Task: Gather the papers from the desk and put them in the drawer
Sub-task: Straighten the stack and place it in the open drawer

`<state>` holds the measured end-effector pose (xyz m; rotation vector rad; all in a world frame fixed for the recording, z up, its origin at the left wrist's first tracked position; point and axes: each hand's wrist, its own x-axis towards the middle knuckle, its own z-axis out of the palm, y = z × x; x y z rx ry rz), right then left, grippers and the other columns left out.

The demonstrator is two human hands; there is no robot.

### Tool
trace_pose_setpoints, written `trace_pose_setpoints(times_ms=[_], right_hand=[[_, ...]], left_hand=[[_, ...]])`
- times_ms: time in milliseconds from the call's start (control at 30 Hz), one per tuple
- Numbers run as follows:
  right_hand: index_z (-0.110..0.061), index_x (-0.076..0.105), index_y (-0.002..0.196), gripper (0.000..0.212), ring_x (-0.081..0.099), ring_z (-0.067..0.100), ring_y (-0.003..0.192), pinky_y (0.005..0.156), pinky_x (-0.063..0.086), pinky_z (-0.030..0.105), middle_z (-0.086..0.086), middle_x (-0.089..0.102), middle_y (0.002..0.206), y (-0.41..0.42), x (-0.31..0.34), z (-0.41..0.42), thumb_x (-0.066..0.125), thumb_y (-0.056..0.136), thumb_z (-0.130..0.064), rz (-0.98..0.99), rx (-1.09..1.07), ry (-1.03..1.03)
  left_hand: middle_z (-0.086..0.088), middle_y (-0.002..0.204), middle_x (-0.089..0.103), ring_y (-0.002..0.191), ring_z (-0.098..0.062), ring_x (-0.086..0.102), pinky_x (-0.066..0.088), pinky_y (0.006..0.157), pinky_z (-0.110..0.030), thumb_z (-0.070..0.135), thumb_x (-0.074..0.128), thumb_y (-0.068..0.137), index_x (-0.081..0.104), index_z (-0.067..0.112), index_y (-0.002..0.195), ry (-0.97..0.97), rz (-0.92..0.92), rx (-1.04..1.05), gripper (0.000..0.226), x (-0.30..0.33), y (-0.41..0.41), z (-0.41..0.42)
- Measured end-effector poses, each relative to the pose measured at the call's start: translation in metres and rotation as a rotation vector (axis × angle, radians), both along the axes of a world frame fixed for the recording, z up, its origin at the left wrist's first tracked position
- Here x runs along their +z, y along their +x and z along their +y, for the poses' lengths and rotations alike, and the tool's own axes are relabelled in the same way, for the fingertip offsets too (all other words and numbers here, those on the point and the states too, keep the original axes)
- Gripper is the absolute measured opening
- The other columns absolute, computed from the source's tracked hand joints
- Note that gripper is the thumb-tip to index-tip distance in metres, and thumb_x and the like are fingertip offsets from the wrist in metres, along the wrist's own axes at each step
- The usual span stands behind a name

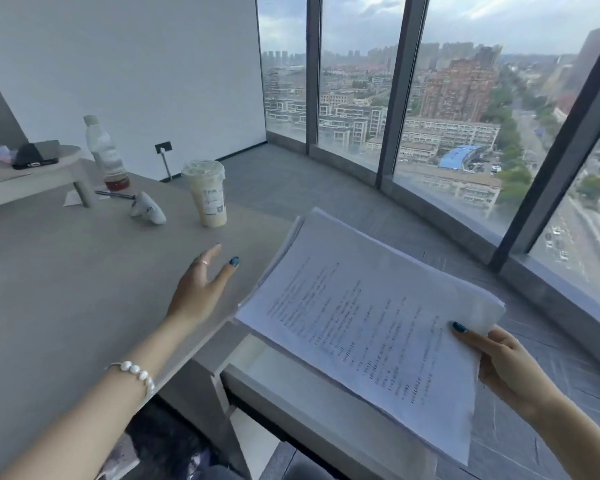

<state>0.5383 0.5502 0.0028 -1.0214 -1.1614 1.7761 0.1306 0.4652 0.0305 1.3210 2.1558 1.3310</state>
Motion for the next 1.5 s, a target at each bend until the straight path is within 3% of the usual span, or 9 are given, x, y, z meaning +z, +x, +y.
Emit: trace_pose_setpoints(times_ms=[100, 300, 533, 800, 867, 933, 1167, 1300, 1500], right_hand=[[-0.002, 0.066, 0.099, 0.027, 0.072, 0.027, 0.075, 0.062, 0.06, 0.036, 0.014, 0.074, 0.092, 0.017, -0.009, 0.005, 0.058, 0.075, -0.013, -0.054, 0.012, -0.049], [0.004, 0.07, 0.092, 0.033, 0.071, 0.031, 0.078, 0.064, 0.06, 0.036, 0.024, 0.072, 0.098, 0.022, -0.037, 0.015, 0.069, 0.063, -0.012, -0.113, 0.022, -0.125], [0.004, 0.068, 0.091, 0.052, 0.072, 0.026, 0.073, 0.062, 0.06, 0.033, 0.019, 0.074, 0.087, -0.005, -0.054, 0.027, 0.082, 0.046, -0.016, -0.153, 0.068, -0.193], [0.006, 0.064, 0.087, 0.033, 0.072, 0.022, 0.062, 0.052, 0.058, 0.028, 0.015, 0.075, 0.071, -0.05, -0.068, 0.046, 0.078, 0.058, 0.001, -0.154, 0.062, -0.246], [0.005, 0.062, 0.085, 0.009, 0.07, 0.019, 0.054, 0.048, 0.057, 0.025, 0.012, 0.073, 0.062, -0.064, -0.072, 0.051, 0.059, 0.078, 0.01, -0.164, 0.025, -0.25], [0.003, 0.059, 0.084, 0.015, 0.068, 0.015, 0.047, 0.045, 0.055, 0.023, 0.01, 0.071, 0.057, -0.073, -0.08, 0.057, 0.048, 0.084, 0.013, -0.22, -0.008, -0.254], [0.001, 0.061, 0.088, 0.018, 0.067, 0.015, 0.046, 0.04, 0.052, 0.023, 0.005, 0.071, 0.054, -0.079, -0.116, 0.061, 0.05, 0.081, 0.015, -0.424, 0.04, -0.265], [0.003, 0.059, 0.104, 0.022, 0.064, 0.023, 0.065, 0.044, 0.051, 0.025, 0.01, 0.067, 0.076, -0.086, -0.126, 0.057, 0.054, 0.082, 0.007, -0.571, 0.029, -0.219], [0.001, 0.057, 0.116, 0.042, 0.06, 0.026, 0.085, 0.069, 0.048, 0.031, 0.013, 0.065, 0.099, -0.095, -0.13, 0.051, 0.068, 0.075, -0.007, -0.792, 0.102, -0.114]], left_hand=[[-0.006, 0.149, 0.039, 0.139, -0.02, 0.033, 0.024, 0.112, -0.033, 0.039, 0.051, 0.089, 0.042, 0.014, 0.137, -0.176, 0.217, -0.045, 0.055, -0.013, -0.016, 0.022], [-0.002, 0.154, 0.031, 0.144, -0.015, 0.021, 0.011, 0.118, -0.034, 0.06, 0.041, 0.078, 0.041, 0.016, 0.139, -0.335, 0.356, -0.099, 0.075, -0.037, -0.025, 0.042], [0.0, 0.154, 0.03, 0.144, -0.013, 0.018, 0.007, 0.118, -0.034, 0.072, 0.033, 0.067, 0.042, 0.017, 0.138, -0.322, 0.342, -0.098, 0.09, -0.041, -0.026, 0.043], [0.001, 0.152, 0.034, 0.143, -0.011, 0.022, 0.009, 0.117, -0.033, 0.078, 0.029, 0.062, 0.047, 0.018, 0.135, -0.29, 0.31, -0.078, 0.096, -0.045, -0.031, 0.046], [0.001, 0.152, 0.036, 0.142, -0.012, 0.024, 0.01, 0.117, -0.033, 0.079, 0.026, 0.06, 0.049, 0.018, 0.133, -0.28, 0.306, -0.077, 0.098, -0.045, -0.032, 0.046], [0.001, 0.151, 0.036, 0.142, -0.011, 0.024, 0.011, 0.118, -0.034, 0.08, 0.025, 0.059, 0.049, 0.019, 0.133, -0.275, 0.304, -0.08, 0.099, -0.046, -0.033, 0.046], [0.001, 0.15, 0.039, 0.141, -0.012, 0.027, 0.014, 0.118, -0.033, 0.079, 0.027, 0.059, 0.051, 0.02, 0.131, -0.259, 0.283, -0.076, 0.096, -0.045, -0.033, 0.046], [0.001, 0.15, 0.038, 0.141, -0.013, 0.027, 0.015, 0.117, -0.034, 0.073, 0.035, 0.069, 0.052, 0.019, 0.13, -0.266, 0.291, -0.073, 0.083, -0.044, -0.032, 0.047], [0.001, 0.15, 0.039, 0.141, -0.015, 0.028, 0.016, 0.118, -0.036, 0.075, 0.033, 0.065, 0.053, 0.02, 0.13, -0.263, 0.281, -0.075, 0.087, -0.044, -0.033, 0.047]])
